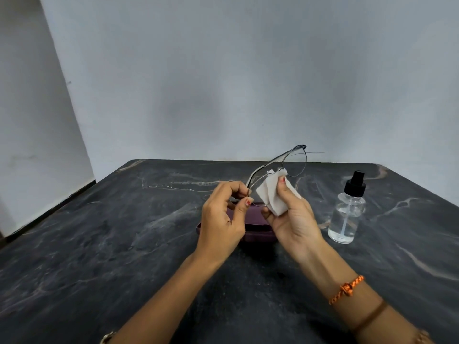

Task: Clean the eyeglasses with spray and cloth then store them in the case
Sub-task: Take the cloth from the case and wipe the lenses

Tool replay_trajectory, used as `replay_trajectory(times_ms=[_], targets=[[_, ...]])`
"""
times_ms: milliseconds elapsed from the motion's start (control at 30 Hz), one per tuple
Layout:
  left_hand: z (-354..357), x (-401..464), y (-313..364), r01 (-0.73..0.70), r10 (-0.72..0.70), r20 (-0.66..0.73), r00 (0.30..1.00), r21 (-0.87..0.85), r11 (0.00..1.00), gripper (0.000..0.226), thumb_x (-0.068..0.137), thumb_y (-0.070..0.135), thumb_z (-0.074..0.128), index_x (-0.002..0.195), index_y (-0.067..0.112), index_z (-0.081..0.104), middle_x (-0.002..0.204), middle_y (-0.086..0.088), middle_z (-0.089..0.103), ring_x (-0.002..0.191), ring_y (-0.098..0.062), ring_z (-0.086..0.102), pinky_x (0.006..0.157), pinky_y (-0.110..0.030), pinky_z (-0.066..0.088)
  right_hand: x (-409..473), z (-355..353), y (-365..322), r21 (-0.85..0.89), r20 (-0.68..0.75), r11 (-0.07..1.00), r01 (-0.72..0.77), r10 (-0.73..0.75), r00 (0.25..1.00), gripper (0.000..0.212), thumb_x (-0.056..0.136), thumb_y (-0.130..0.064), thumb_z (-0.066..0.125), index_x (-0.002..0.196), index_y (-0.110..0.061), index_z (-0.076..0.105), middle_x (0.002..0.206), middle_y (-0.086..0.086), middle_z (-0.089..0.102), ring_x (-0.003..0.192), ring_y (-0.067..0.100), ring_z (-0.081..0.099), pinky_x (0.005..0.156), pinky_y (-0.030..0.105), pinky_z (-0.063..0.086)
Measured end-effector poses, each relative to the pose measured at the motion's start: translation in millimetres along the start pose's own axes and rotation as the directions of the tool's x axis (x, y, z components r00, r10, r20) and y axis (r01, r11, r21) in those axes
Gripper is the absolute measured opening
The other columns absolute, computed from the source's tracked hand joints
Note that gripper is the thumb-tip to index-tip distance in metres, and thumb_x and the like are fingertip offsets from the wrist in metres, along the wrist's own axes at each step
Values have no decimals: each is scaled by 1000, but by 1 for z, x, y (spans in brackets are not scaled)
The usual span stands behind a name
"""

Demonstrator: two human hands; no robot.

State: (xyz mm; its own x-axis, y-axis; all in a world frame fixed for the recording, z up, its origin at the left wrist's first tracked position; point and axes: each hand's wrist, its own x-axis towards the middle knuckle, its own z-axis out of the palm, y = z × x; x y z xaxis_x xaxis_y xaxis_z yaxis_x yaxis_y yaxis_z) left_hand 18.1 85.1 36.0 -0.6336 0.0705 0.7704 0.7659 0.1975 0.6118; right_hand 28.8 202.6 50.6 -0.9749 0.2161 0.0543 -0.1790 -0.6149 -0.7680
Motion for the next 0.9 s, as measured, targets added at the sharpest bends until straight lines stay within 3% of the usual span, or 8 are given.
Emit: replay_trajectory(times_ms=[133,300,467,567,767,900], targets=[[0,0,-1,-14,14,8,1000,17,1000,11,77,4,56,86,10,57,81,10,54,80,1,52,71,-9,43,0,-1,-3,-22,39,999,29,-28,999,12,79,-24,60,87,-17,65,64,-7,70,55,2,62,47,15,46],[0,-2,0,-24,23,44,999,33,999,10,76,2,58,84,7,57,80,10,53,78,0,50,71,-10,43,-1,-1,-5,-108,110,991,78,-66,992,26,64,-31,64,86,-18,64,68,-4,70,59,5,63,51,16,44],[-6,3,2,43,-44,-25,999,-28,999,20,80,4,55,83,23,55,82,5,57,79,-14,56,74,-29,50,-4,-1,-3,-214,116,974,68,-43,992,21,55,-32,69,71,-18,67,63,-6,70,57,2,63,47,14,47],[-6,3,3,62,-63,-15,998,-33,997,28,81,-1,56,83,26,54,82,6,57,78,-11,55,75,-30,49,-3,0,-3,-167,95,985,39,-23,995,21,62,-28,67,79,-16,68,65,-6,72,60,4,64,48,16,47],[-2,2,4,30,-29,27,999,-42,999,10,78,9,53,85,17,55,81,5,56,78,-5,53,73,-15,45,-1,1,-6,-29,55,1000,5,-3,999,29,64,-31,65,86,-13,66,66,-4,70,61,8,59,45,16,45],[-4,4,2,43,-41,28,999,-54,998,16,78,11,53,83,27,54,82,5,57,79,-11,55,74,-24,48,-2,1,-2,-65,97,998,-7,14,995,27,63,-30,66,83,-14,68,69,-2,70,63,9,59,46,16,46]])
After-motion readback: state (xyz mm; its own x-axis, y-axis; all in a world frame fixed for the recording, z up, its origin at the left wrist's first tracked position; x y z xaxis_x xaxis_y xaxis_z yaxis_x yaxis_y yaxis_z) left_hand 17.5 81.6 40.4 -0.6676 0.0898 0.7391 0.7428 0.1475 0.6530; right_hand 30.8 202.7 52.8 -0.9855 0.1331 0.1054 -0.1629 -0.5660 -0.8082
